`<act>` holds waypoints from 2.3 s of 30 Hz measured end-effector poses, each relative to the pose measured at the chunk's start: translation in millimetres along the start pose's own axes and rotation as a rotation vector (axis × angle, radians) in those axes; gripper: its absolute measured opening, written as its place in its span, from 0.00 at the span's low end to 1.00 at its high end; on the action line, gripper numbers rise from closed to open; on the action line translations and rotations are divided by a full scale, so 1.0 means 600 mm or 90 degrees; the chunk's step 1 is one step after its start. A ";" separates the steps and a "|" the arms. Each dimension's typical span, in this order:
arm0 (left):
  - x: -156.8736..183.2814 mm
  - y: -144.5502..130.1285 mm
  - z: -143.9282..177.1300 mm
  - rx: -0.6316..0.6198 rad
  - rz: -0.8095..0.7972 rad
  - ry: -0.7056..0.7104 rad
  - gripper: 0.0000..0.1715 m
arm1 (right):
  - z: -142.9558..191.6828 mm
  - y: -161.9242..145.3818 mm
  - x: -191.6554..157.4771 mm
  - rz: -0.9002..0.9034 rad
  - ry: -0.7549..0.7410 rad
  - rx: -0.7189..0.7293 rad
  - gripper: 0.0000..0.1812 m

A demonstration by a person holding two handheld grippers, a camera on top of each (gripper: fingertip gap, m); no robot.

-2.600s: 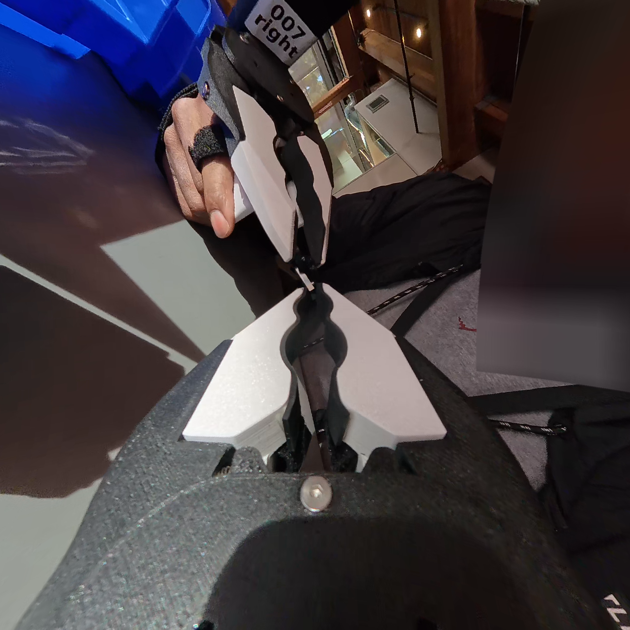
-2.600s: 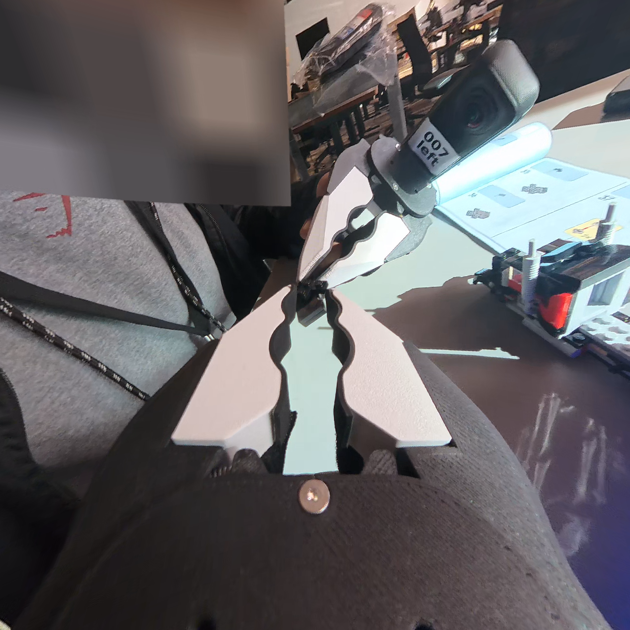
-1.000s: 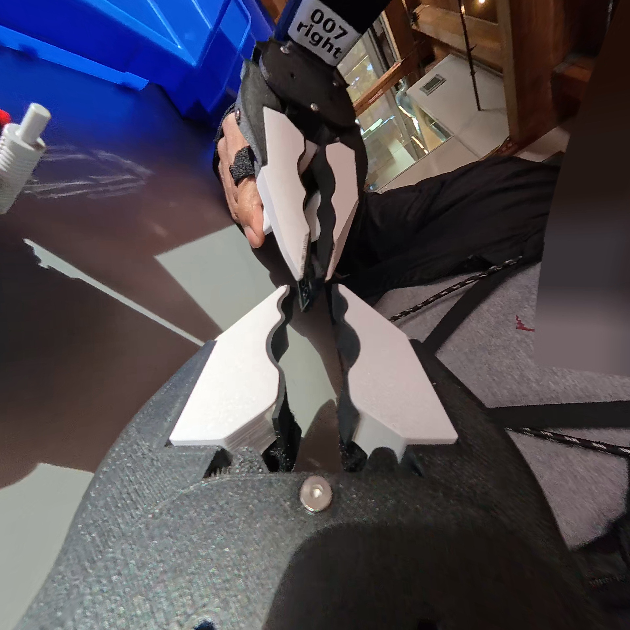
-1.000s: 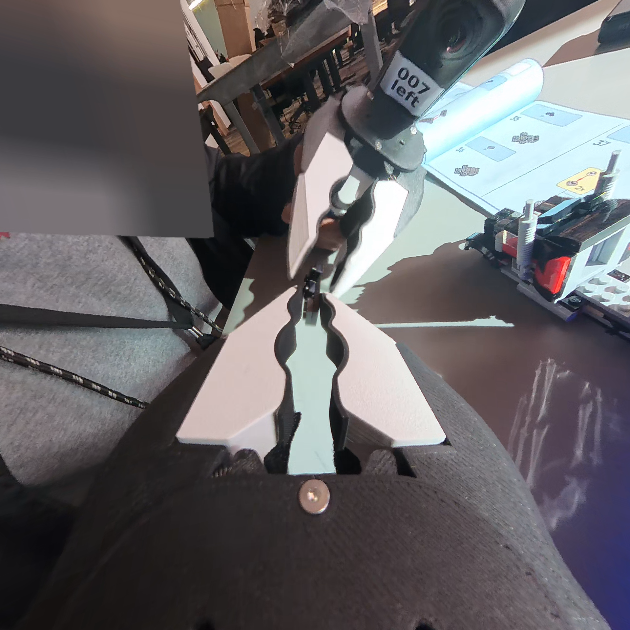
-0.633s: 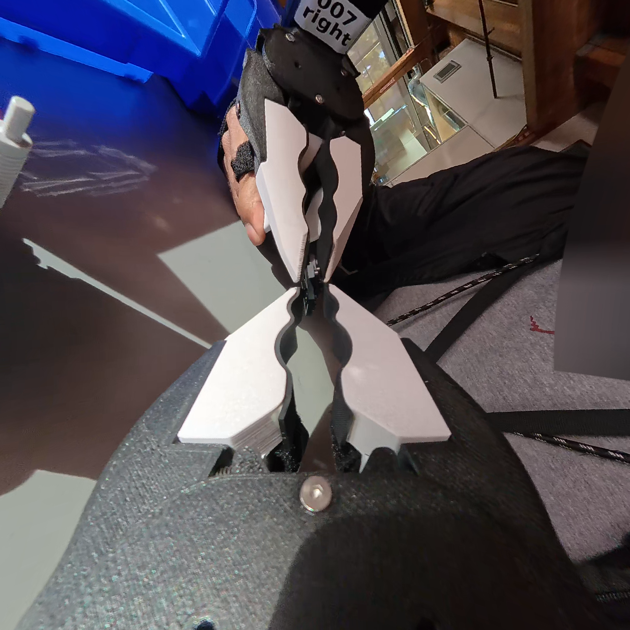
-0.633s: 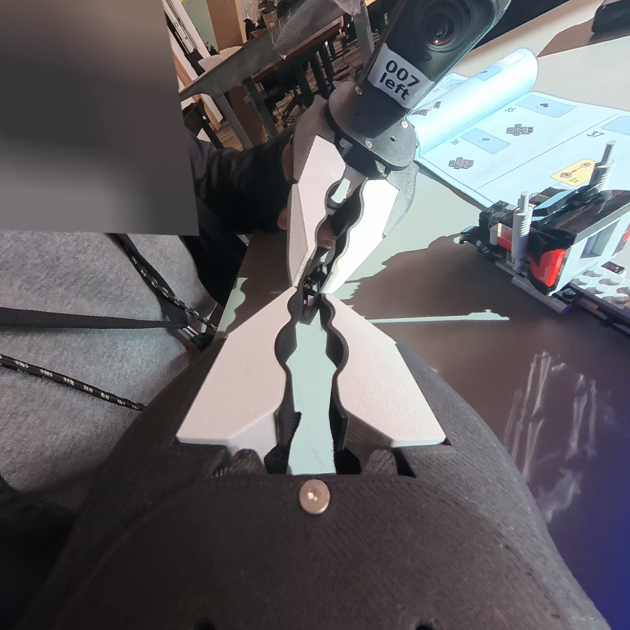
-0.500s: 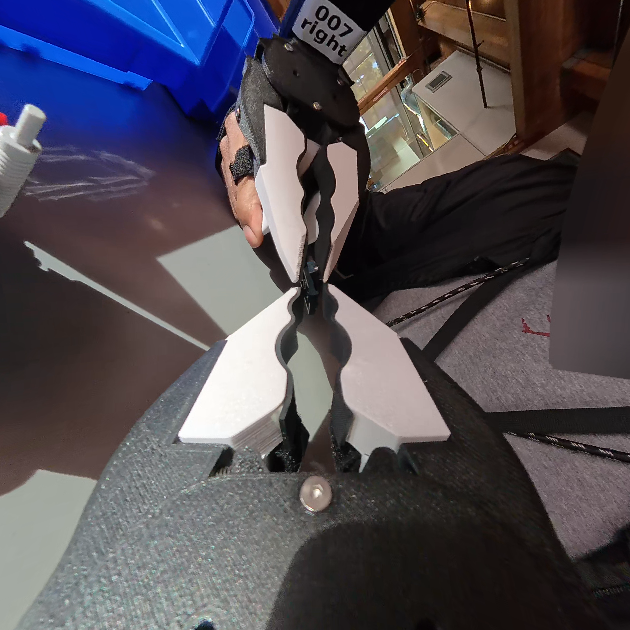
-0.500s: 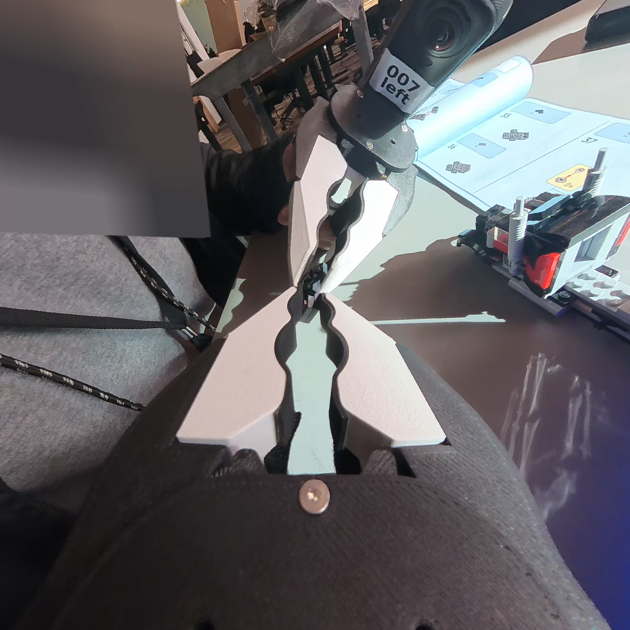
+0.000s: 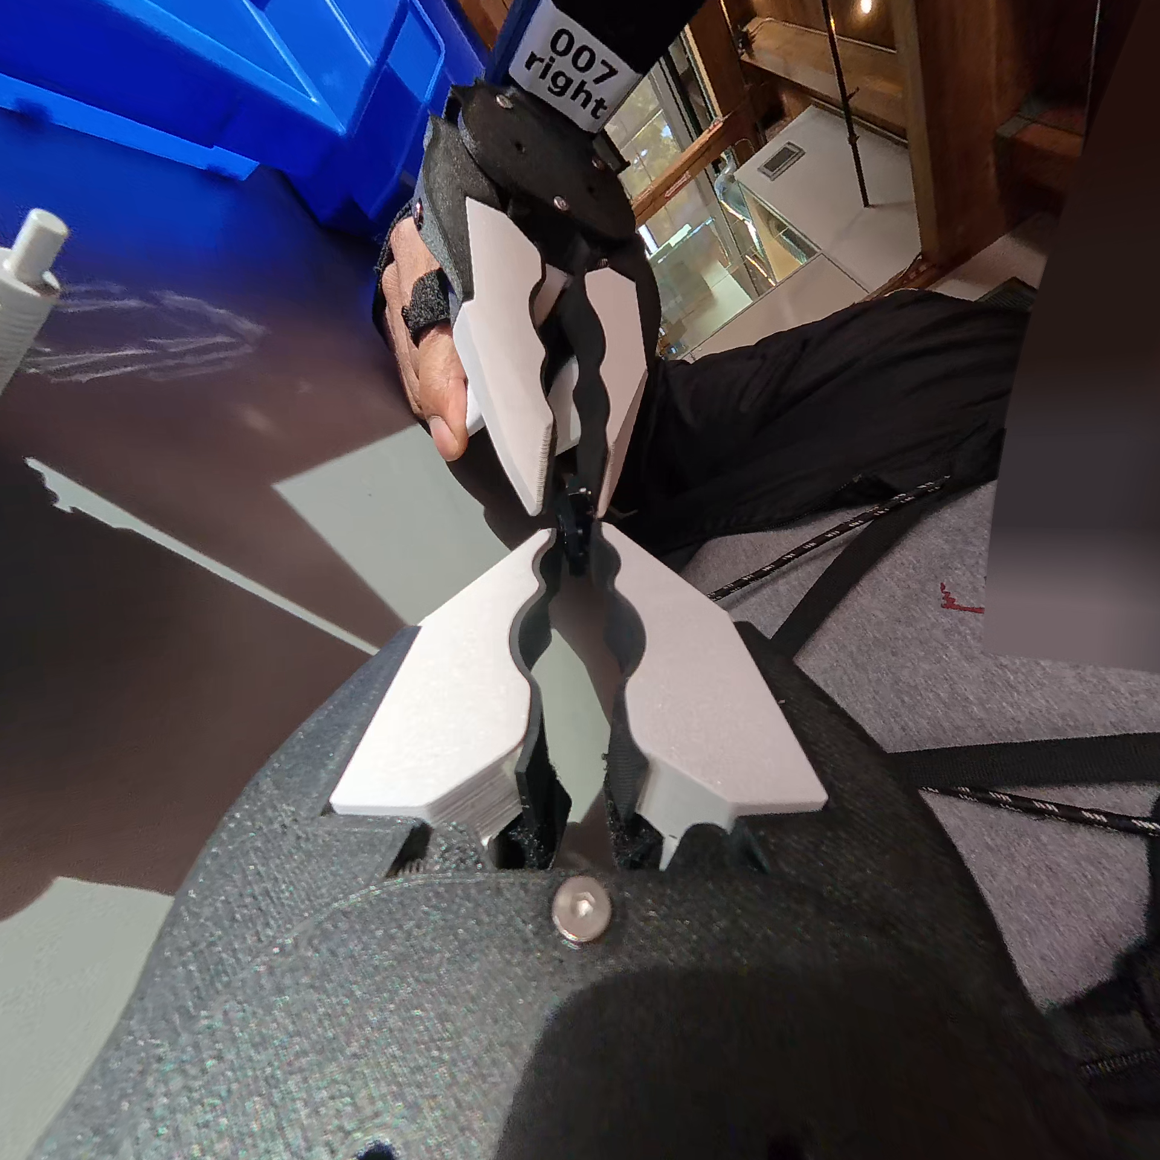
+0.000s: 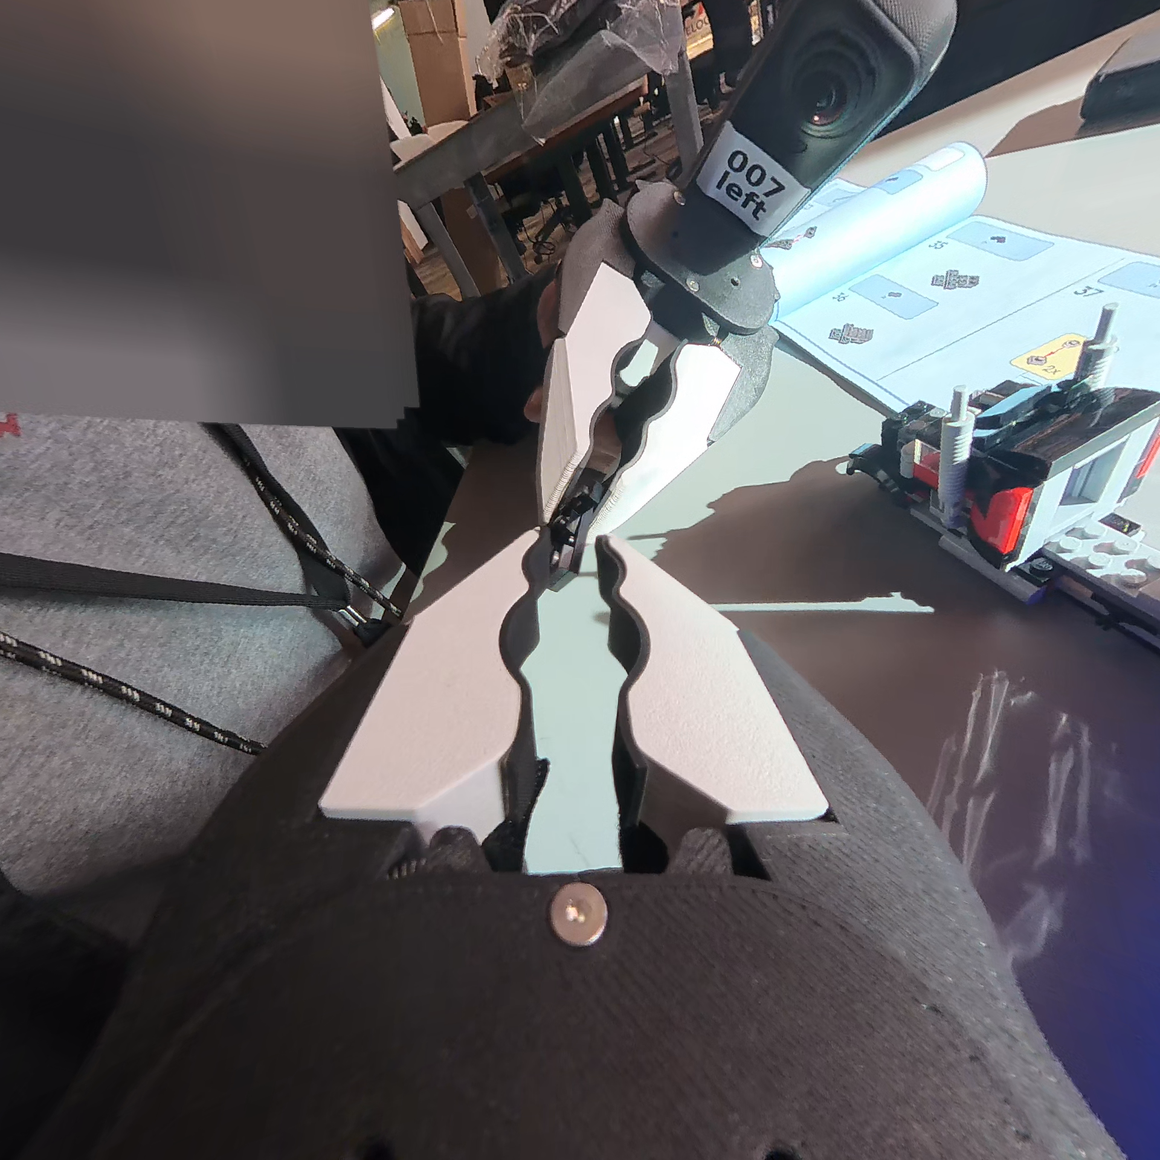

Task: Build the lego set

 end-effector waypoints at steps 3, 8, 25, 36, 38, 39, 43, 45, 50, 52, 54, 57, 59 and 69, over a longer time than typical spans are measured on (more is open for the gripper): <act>0.003 -0.001 -0.001 -0.002 -0.008 -0.006 0.05 | 0.001 0.001 -0.005 0.018 0.005 0.003 0.10; 0.005 -0.001 -0.001 -0.003 -0.010 -0.010 0.05 | 0.000 0.001 -0.014 0.045 0.016 0.006 0.14; 0.000 0.005 0.003 0.011 -0.012 0.004 0.05 | -0.001 0.005 0.005 -0.029 -0.007 0.016 0.10; 0.001 0.004 0.003 0.007 -0.024 0.010 0.05 | -0.002 0.003 -0.002 -0.036 0.010 0.010 0.06; 0.002 0.004 0.004 0.008 -0.023 0.008 0.05 | -0.002 0.003 -0.002 -0.039 0.012 0.011 0.06; 0.002 0.005 0.004 0.010 -0.023 0.006 0.05 | -0.001 0.004 -0.002 -0.041 0.012 0.011 0.06; 0.005 0.007 0.007 0.015 -0.021 -0.005 0.05 | 0.000 0.004 -0.002 -0.045 0.014 0.014 0.06; 0.005 0.008 0.008 0.019 -0.019 -0.007 0.05 | 0.000 0.004 -0.001 -0.050 0.016 0.015 0.06; 0.005 0.011 0.010 0.027 -0.014 -0.011 0.05 | 0.001 0.006 0.001 -0.066 0.018 0.022 0.06; 0.005 0.012 0.011 0.030 -0.014 -0.013 0.05 | 0.001 0.007 0.001 -0.077 0.023 0.026 0.07; 0.006 0.014 0.013 0.036 -0.012 -0.017 0.04 | 0.002 0.008 0.003 -0.088 0.025 0.030 0.08; 0.007 0.018 0.016 0.046 -0.009 -0.021 0.04 | 0.001 0.005 0.006 -0.095 0.022 0.024 0.10; 0.007 0.019 0.017 0.050 -0.009 -0.023 0.04 | 0.001 0.005 0.006 -0.096 0.022 0.022 0.10; 0.006 0.020 0.018 0.054 -0.009 -0.021 0.04 | 0.000 0.006 0.002 -0.087 0.027 0.024 0.07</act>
Point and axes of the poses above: each gripper's, where its closed fingertips meet, z back along the fingers, y out of its top, x = y × z across the jaws, the point moved 1 cm from there along z, back along the fingers, and after that the axes turned 8 degrees about -x, right-handed, at the moved point
